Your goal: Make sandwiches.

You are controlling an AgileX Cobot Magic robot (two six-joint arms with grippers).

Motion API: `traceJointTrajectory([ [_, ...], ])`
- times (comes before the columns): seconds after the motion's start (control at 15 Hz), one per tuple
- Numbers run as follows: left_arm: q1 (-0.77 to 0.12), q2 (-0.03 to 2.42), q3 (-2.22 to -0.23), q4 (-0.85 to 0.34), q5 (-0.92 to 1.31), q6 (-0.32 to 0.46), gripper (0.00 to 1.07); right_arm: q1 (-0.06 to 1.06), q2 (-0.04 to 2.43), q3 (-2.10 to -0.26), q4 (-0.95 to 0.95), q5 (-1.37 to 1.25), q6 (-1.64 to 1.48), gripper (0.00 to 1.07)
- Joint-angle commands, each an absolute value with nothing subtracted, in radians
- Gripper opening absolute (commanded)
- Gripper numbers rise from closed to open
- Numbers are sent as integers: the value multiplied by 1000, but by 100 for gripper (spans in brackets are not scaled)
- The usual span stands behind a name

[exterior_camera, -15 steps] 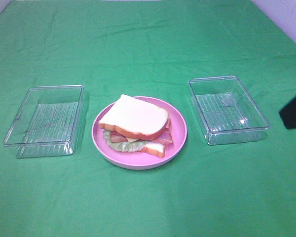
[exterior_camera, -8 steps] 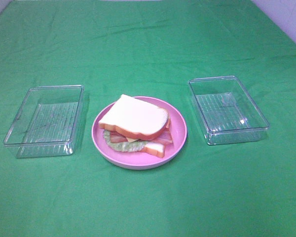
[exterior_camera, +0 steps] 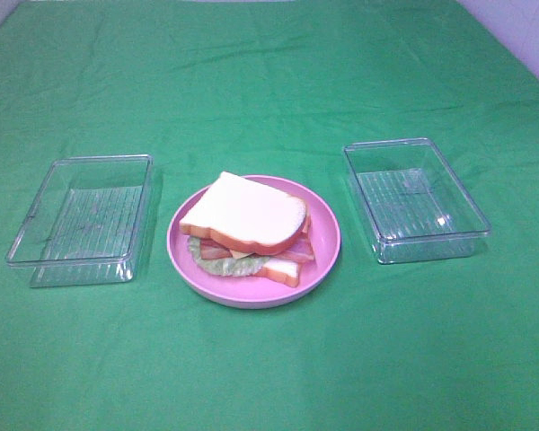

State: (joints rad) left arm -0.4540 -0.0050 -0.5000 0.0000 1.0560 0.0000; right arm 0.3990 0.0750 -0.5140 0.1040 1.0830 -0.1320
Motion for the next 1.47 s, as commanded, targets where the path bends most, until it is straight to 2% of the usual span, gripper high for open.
traceJointTrajectory([
  [0.07,-458,-26,-498,0,1045,0,79,401,68,-512,98,1072,-147,73],
  [0.53,-457,-28,-498,0,1045,0,79,401,68,-512,98,1072,-147,73],
  [0.73,-338,-30,-498,0,1045,0,79,365,64,-512,106,1072,-147,73],
  [0.87,-191,-30,-498,0,1045,0,79,217,38,-512,106,1072,-147,73],
  [0.93,-148,-30,-498,0,1045,0,79,168,21,-512,106,1072,-147,73],
  [1.2,-35,-30,-498,0,1045,0,79,69,-20,-512,104,1072,-146,73],
  [1.47,-18,-30,-498,0,1045,0,79,61,-20,-512,113,1072,-146,73],
])
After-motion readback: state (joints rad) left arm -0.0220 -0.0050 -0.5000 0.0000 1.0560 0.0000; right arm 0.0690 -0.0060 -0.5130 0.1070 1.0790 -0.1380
